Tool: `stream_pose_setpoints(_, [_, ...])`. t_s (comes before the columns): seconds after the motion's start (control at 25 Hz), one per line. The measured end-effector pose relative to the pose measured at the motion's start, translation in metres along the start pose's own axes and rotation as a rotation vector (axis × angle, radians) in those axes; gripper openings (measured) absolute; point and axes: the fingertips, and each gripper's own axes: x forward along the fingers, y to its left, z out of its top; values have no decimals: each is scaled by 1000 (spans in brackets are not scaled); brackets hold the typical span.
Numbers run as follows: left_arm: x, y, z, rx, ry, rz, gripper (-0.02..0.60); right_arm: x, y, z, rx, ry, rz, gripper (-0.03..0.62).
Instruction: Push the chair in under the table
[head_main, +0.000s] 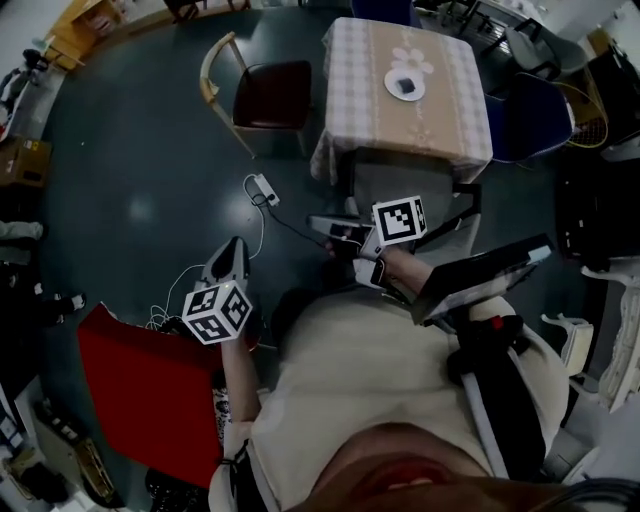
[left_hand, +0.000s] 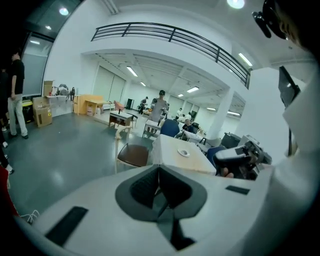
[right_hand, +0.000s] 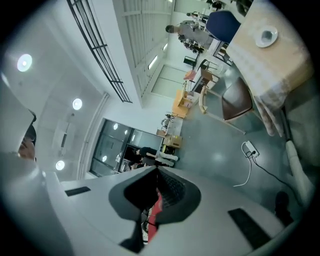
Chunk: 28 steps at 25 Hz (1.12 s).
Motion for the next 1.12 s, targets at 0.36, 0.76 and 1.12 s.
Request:
stream_pose_setpoints(0.36, [65, -10, 62, 144, 48, -124, 8, -21, 2, 61, -174, -199, -77, 12])
stream_pose_setpoints(0.76, [124, 48, 95, 136, 60, -241, 8, 26, -24, 107, -108, -296, -138, 12])
stream_pose_setpoints(1.12, [118, 179, 156, 62, -11, -258, 8, 165, -4, 137, -160, -223, -188, 12])
